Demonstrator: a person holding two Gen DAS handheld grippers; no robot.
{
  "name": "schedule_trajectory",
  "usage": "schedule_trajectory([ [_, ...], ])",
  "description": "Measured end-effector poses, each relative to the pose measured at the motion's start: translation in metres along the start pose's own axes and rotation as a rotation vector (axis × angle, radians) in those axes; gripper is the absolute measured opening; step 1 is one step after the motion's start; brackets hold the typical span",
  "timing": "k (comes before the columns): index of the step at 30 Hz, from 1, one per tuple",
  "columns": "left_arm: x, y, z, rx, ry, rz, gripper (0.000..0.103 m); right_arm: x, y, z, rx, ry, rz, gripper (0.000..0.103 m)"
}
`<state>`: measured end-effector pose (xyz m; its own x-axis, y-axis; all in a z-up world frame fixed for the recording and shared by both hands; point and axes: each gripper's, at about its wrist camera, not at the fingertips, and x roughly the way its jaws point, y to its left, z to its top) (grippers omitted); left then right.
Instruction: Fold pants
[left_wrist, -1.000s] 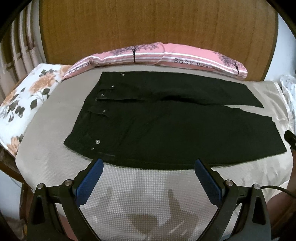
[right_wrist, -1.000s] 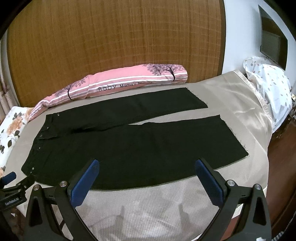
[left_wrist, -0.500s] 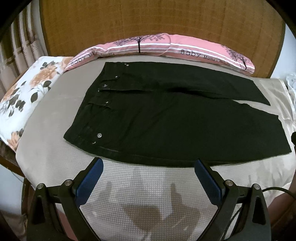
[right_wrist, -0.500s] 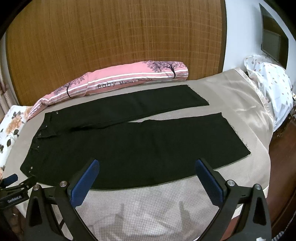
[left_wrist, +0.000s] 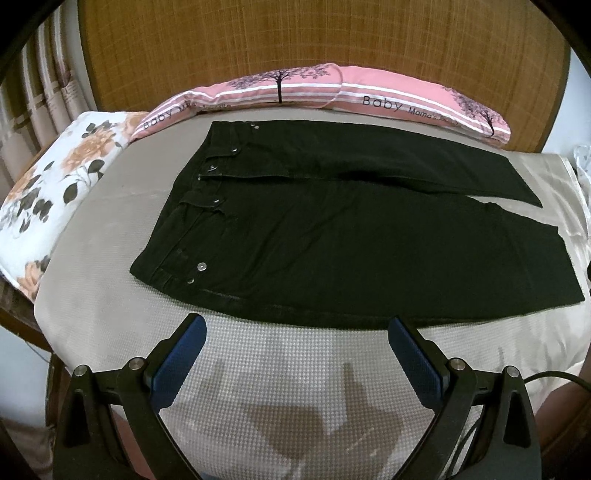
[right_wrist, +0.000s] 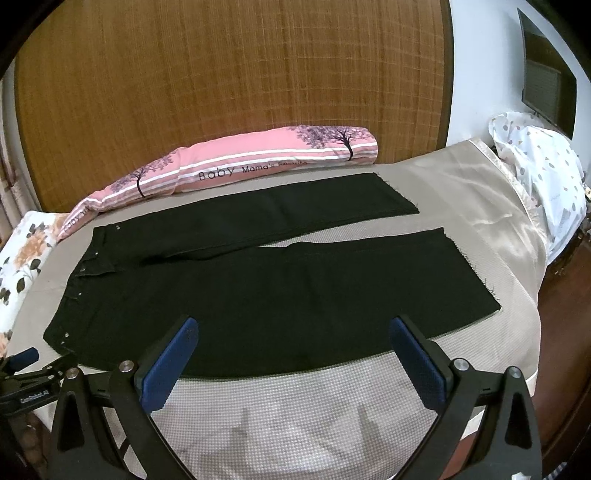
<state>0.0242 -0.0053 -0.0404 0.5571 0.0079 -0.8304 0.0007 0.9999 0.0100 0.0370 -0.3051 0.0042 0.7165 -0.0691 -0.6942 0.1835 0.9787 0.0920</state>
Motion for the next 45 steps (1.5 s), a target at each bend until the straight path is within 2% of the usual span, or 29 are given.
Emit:
schedule_trajectory([
  [33, 0.002, 0.001, 0.001, 0.004, 0.009, 0.016, 0.098, -0.003, 0.005, 0.003, -0.001, -0.004, 0.009, 0.102],
  [45, 0.016, 0.015, 0.024, -0.023, 0.007, -0.01, 0.098, 0.021, 0.0, 0.012, 0.02, 0.04, -0.011, 0.102],
])
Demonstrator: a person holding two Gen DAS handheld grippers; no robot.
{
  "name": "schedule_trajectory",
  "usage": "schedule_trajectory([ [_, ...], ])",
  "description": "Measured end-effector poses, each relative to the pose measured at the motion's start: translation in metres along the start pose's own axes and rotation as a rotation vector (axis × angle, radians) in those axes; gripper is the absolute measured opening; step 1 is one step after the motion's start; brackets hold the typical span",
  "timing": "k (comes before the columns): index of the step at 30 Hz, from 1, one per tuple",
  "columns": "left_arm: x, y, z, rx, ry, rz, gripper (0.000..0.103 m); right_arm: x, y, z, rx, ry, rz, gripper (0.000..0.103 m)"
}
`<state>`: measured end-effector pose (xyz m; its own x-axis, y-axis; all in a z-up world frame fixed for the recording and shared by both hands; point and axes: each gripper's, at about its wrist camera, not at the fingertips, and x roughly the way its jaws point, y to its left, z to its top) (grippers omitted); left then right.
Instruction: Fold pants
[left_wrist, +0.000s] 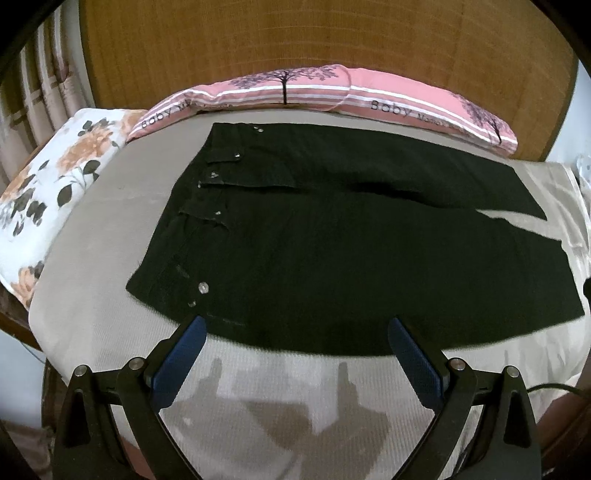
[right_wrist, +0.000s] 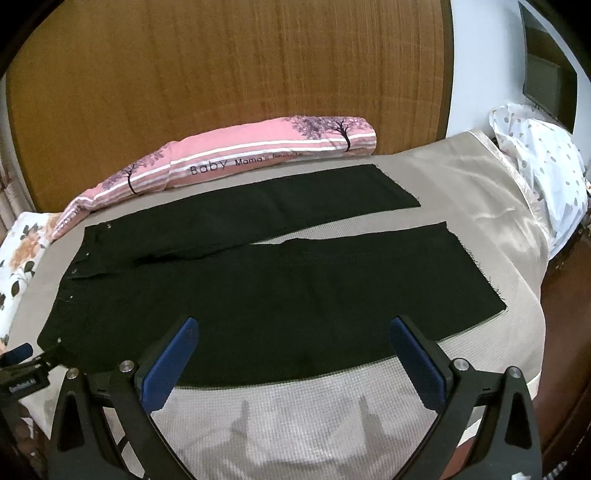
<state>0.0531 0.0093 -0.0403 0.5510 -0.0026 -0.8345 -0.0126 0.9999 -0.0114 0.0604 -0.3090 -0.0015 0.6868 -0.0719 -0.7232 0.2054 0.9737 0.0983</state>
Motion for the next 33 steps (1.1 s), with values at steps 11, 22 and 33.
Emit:
schedule_trajectory([
  [11, 0.032, 0.059, 0.065, -0.073, -0.055, -0.041, 0.098, 0.038, 0.013, 0.025, 0.019, 0.013, 0.1, 0.102],
  [22, 0.1, 0.14, 0.162, -0.165, -0.003, -0.212, 0.085, 0.096, 0.047, 0.051, 0.041, 0.067, 0.197, 0.103],
  [33, 0.207, 0.193, 0.219, -0.376, 0.149, -0.387, 0.057, 0.154, 0.08, 0.071, 0.022, 0.147, 0.183, 0.103],
])
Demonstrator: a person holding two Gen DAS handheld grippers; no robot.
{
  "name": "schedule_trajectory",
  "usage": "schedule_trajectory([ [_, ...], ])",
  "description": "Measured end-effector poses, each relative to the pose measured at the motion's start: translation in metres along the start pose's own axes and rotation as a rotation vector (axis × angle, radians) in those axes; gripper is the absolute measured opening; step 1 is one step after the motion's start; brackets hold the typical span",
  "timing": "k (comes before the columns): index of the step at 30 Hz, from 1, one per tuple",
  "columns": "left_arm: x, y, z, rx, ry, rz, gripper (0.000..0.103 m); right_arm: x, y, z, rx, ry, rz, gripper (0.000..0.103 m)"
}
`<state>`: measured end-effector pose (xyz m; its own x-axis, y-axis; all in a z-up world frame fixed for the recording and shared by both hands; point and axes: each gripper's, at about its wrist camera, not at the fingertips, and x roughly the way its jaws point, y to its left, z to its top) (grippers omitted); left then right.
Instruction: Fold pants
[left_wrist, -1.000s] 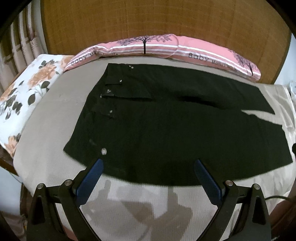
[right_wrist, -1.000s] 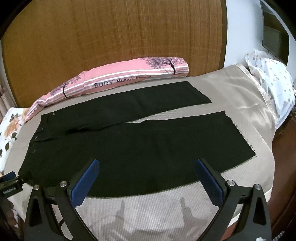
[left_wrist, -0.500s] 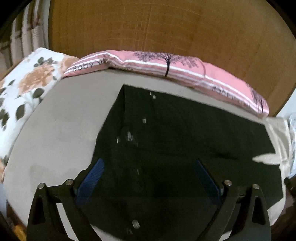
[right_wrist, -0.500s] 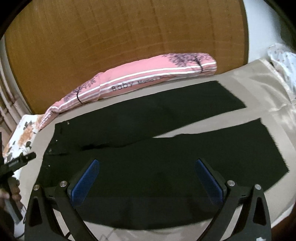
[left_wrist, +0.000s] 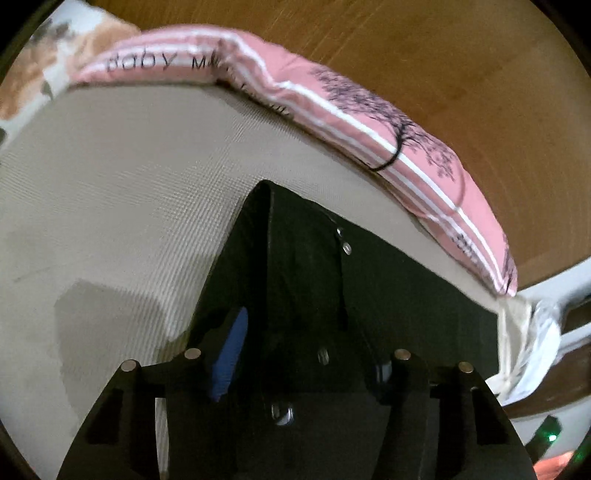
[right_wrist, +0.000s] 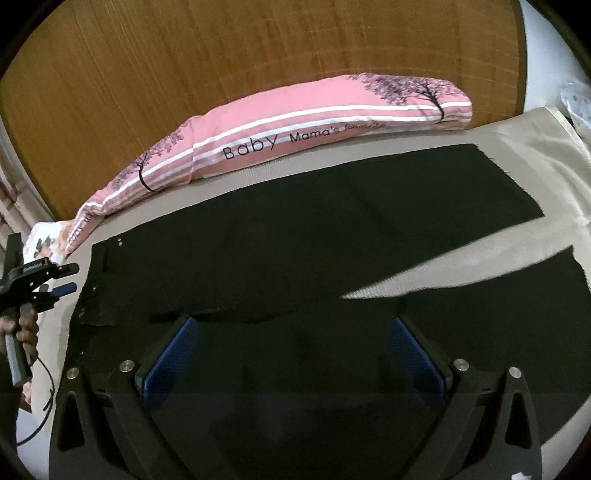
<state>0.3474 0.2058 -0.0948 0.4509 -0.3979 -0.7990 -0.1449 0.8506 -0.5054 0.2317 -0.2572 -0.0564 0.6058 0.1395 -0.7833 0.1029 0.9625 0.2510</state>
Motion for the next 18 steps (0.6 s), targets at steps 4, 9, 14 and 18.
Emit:
schedule_trajectory([
  [4, 0.019, 0.016, 0.016, -0.039, 0.03, -0.031, 0.054, 0.02, 0.007, 0.01, -0.01, 0.017, -0.003, 0.103],
  [9, 0.028, 0.02, 0.032, -0.036, 0.045, -0.096, 0.036, 0.041, 0.016, 0.022, -0.036, 0.02, -0.007, 0.103],
  [14, 0.036, 0.014, 0.048, -0.024, 0.089, -0.153, 0.017, 0.062, 0.027, 0.029, -0.067, 0.027, -0.005, 0.103],
  [18, 0.039, 0.009, 0.055, -0.001, 0.088, -0.166, 0.016, 0.073, 0.031, 0.032, -0.082, 0.034, 0.002, 0.103],
])
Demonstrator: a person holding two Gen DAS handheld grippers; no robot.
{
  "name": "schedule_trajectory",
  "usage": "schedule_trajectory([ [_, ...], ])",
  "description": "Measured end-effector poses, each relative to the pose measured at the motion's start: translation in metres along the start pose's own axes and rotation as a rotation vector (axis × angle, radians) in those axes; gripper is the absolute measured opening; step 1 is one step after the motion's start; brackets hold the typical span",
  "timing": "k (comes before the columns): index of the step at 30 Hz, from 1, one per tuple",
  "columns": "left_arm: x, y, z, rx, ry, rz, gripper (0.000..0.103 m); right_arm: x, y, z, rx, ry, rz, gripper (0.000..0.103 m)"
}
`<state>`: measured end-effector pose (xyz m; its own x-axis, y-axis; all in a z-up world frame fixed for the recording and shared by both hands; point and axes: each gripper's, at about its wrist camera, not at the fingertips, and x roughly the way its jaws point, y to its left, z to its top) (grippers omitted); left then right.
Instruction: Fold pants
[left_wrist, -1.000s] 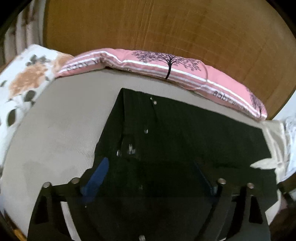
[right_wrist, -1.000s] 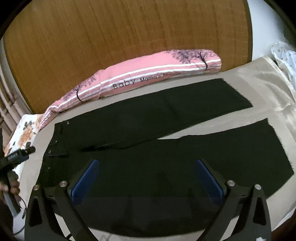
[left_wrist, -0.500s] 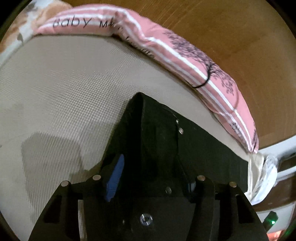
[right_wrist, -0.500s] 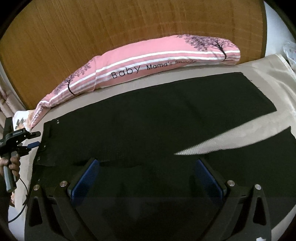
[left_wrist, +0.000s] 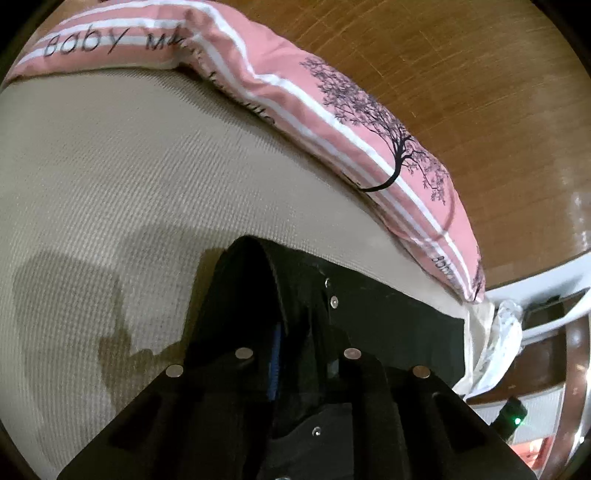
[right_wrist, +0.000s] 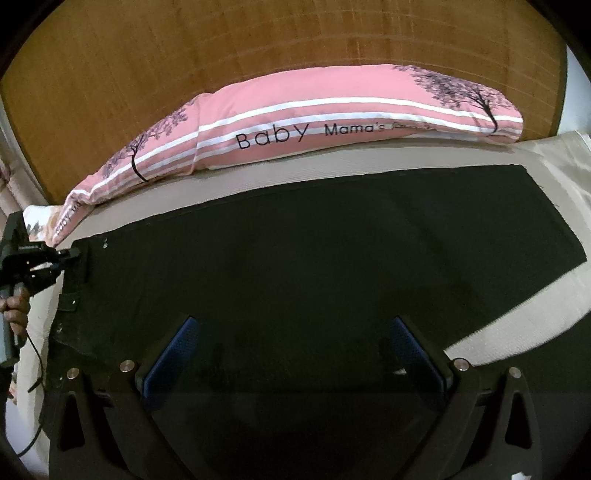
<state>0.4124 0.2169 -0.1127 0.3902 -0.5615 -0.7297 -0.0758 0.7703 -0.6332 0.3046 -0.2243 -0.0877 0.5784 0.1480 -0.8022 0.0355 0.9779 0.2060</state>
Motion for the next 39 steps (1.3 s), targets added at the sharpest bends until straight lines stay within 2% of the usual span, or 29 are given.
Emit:
schedule_trajectory([
  [6, 0.022, 0.008, 0.016, -0.028, 0.01, -0.011, 0.016, 0.016, 0.002, 0.006, -0.02, 0.015, 0.005, 0.103],
  [12, 0.032, 0.011, 0.024, -0.091, -0.034, -0.033, 0.015, 0.023, 0.003, 0.016, -0.072, 0.005, 0.014, 0.103],
  [16, 0.014, -0.005, 0.012, 0.023, -0.11, 0.002, 0.009, 0.029, 0.004, 0.029, -0.129, 0.014, 0.047, 0.103],
  [19, -0.008, -0.025, 0.004, 0.081, -0.171, -0.028, 0.008, 0.035, 0.007, 0.047, -0.219, 0.036, 0.089, 0.103],
  [23, -0.043, -0.054, -0.013, 0.172, -0.237, -0.067, 0.008, 0.049, 0.011, 0.08, -0.337, 0.114, 0.195, 0.102],
  [25, -0.057, -0.065, -0.022, 0.205, -0.267, -0.088, 0.008, 0.056, 0.016, 0.096, -0.426, 0.142, 0.22, 0.102],
  [29, -0.072, -0.076, -0.033, 0.216, -0.293, -0.109, 0.008, 0.07, 0.03, 0.125, -0.621, 0.179, 0.256, 0.102],
  [34, -0.077, -0.085, -0.037, 0.232, -0.295, -0.117, 0.008, 0.094, 0.039, 0.153, -0.714, 0.292, 0.364, 0.101],
  [37, -0.084, -0.086, -0.041, 0.26, -0.297, -0.115, 0.008, 0.118, 0.047, 0.16, -0.793, 0.411, 0.418, 0.098],
  [39, -0.085, -0.087, -0.041, 0.276, -0.293, -0.105, 0.008, 0.13, 0.049, 0.162, -0.828, 0.478, 0.444, 0.085],
])
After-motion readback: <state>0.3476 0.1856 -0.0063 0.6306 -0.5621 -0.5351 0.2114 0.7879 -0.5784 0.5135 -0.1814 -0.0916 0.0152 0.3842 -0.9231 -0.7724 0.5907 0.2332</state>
